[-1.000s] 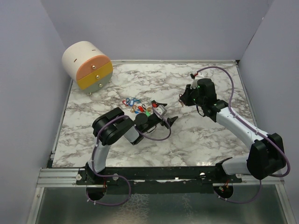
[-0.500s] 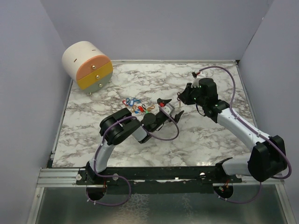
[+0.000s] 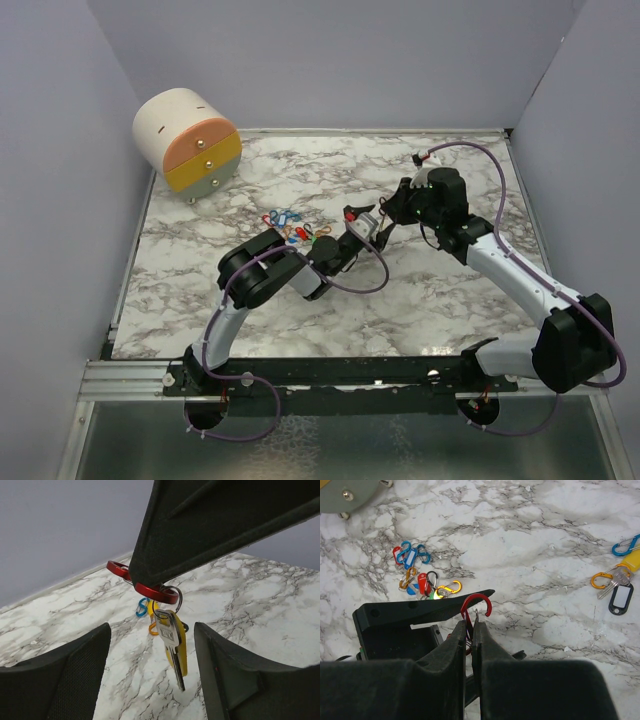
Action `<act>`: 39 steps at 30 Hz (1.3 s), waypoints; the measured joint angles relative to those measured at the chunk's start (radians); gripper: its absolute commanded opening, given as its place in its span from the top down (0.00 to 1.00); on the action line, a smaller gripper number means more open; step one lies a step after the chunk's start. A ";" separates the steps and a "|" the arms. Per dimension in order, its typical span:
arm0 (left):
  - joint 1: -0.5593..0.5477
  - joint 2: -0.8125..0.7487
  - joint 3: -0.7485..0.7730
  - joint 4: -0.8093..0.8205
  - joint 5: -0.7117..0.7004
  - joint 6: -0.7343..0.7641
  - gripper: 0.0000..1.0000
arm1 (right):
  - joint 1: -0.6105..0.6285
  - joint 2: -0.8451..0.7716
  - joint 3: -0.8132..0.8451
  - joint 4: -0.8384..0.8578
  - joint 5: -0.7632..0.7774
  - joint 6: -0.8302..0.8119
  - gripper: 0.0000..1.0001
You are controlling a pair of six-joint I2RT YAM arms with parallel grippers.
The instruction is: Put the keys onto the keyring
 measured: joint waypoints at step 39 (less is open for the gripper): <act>0.000 -0.010 -0.119 0.001 -0.002 -0.010 1.00 | 0.003 -0.041 -0.016 -0.007 0.052 0.026 0.56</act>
